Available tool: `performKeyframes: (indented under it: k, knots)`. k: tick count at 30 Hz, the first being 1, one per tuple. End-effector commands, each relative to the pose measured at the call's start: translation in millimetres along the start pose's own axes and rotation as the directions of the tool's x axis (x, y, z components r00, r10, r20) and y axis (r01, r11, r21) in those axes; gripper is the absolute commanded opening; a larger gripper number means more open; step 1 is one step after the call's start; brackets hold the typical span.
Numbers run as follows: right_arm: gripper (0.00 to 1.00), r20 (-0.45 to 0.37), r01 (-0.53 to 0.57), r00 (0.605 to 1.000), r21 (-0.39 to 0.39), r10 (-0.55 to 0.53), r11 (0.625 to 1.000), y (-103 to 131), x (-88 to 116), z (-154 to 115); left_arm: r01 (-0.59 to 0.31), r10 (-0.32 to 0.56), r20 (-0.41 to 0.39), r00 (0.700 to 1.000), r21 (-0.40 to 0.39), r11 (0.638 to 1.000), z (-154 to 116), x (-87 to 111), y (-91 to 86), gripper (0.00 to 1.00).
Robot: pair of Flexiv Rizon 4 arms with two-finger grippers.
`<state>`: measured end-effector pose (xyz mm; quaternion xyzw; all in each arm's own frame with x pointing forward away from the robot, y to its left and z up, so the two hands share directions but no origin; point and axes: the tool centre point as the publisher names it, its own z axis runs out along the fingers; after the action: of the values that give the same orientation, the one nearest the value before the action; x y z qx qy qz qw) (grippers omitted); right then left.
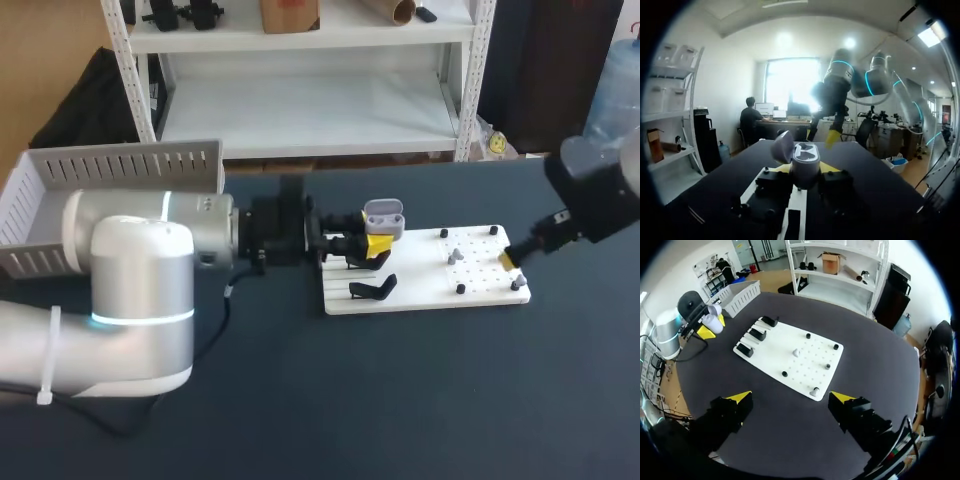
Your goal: Pick up each earbud case from the left stands, insert the matching earbuds, close the lid, and place the case in the box.
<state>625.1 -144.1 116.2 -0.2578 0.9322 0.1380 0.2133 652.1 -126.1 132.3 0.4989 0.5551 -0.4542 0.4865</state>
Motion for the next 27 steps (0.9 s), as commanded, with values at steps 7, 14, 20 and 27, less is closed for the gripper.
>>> performKeyframes:
  k: [7, 14, 20, 27]
  knots:
    - [1.0, -0.082, 0.025, 0.997, 0.277, -0.003, 0.961, -13.9, 22.0, -5.2, 0.058, -0.058, -0.014, 0.998, 0.015, 0.998, 1.6, 2.7, 2.1, 0.0]
    - [1.0, -0.082, 0.025, 0.997, 0.277, -0.003, 0.961, -13.9, 22.0, -5.2, 0.058, -0.058, -0.014, 0.998, 0.015, 0.998, 1.6, 2.7, 2.1, 0.0]
    - [1.0, -0.082, 0.025, 0.997, 0.277, -0.003, 0.961, -13.9, 22.0, -5.2, 0.058, -0.058, -0.014, 0.998, 0.015, 0.998, 1.6, 2.7, 2.1, 0.0]
    - [1.0, -0.134, -0.029, 0.986, 0.417, 0.094, 0.909, -24.5, 22.5, 1.4, 0.058, -0.058, -0.014, 0.998, 0.015, 0.998, 1.6, 2.7, 2.1, 0.0]
